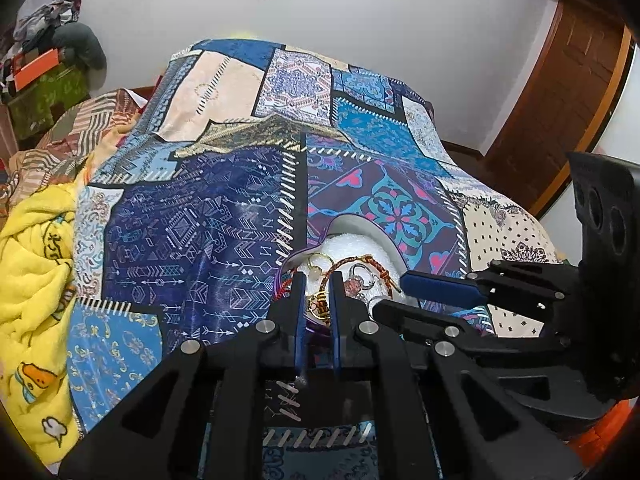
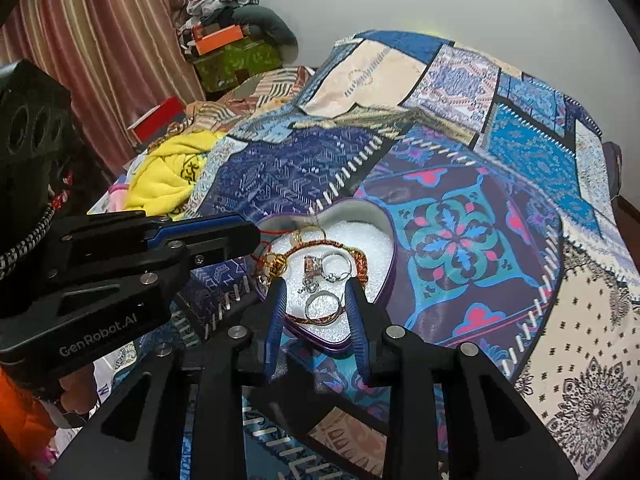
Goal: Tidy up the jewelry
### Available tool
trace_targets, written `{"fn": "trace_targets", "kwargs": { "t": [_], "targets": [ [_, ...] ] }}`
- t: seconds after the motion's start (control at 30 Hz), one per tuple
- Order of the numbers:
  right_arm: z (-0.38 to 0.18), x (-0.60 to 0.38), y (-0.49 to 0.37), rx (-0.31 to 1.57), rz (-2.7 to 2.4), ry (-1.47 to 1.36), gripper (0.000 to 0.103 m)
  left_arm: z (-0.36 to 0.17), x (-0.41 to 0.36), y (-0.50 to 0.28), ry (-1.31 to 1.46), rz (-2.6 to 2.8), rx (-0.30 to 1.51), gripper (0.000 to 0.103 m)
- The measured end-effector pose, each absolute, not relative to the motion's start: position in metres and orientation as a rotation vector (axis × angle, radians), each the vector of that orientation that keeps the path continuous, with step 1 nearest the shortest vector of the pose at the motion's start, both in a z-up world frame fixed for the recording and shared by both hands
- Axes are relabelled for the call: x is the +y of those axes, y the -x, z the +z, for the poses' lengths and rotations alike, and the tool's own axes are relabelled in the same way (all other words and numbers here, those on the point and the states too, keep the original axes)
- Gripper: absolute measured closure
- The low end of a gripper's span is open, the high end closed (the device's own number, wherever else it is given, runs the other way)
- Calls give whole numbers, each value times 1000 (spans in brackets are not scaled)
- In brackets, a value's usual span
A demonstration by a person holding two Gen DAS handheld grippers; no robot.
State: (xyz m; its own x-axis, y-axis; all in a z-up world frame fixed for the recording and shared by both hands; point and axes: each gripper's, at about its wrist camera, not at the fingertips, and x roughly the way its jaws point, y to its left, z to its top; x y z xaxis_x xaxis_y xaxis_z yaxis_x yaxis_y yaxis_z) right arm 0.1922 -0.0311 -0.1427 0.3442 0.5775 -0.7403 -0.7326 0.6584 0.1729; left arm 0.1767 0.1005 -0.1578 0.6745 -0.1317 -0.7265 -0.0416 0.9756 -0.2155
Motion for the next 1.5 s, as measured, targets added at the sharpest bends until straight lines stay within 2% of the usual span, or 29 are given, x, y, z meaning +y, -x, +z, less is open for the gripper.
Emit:
{"fn": "trace_targets", "kwargs": {
  "t": [0.27, 0.53, 0.63, 0.7, 0.73, 0.77, 0.83, 0.9, 0.93, 1.0, 1.07, 1.17, 1.5],
  "targets": [
    [-80, -65, -175, 721, 799, 104, 76, -113, 96, -153, 200, -27, 735, 96],
    [21, -118, -104, 405, 755, -16, 76, -29, 74, -93, 100, 28, 512, 95],
    [46, -130, -74, 301, 740, -34, 76, 3, 65, -62, 82, 35, 408, 91],
    [56, -133, -58, 251, 727, -40, 71, 19, 61, -45, 67, 47, 355, 90],
    [60, -135, -51, 229, 718, -43, 63, 28, 58, -34, 59, 55, 321, 89],
    [64, -136, -42, 203, 707, -44, 54, 36, 55, -23, 55, 60, 290, 84],
    [69, -137, -27, 160, 681, -41, 45, 47, 51, -5, 52, 70, 241, 67],
    [71, -135, -15, 132, 658, -32, 39, 55, 47, 11, 42, 88, 199, 45],
    [72, -134, -10, 121, 641, -33, 32, 58, 45, 18, 31, 102, 186, 41],
    [72, -132, -5, 104, 609, -35, 21, 61, 42, 29, 14, 134, 170, 23],
    [71, -129, -7, 94, 585, -32, 10, 63, 40, 37, 10, 152, 152, 14],
    [70, -125, -3, 80, 557, -19, 1, 62, 39, 46, 13, 164, 145, 8],
    [67, -130, 2, 92, 555, -6, 0, 58, 37, 65, 41, 172, 145, 5]
  ]
}}
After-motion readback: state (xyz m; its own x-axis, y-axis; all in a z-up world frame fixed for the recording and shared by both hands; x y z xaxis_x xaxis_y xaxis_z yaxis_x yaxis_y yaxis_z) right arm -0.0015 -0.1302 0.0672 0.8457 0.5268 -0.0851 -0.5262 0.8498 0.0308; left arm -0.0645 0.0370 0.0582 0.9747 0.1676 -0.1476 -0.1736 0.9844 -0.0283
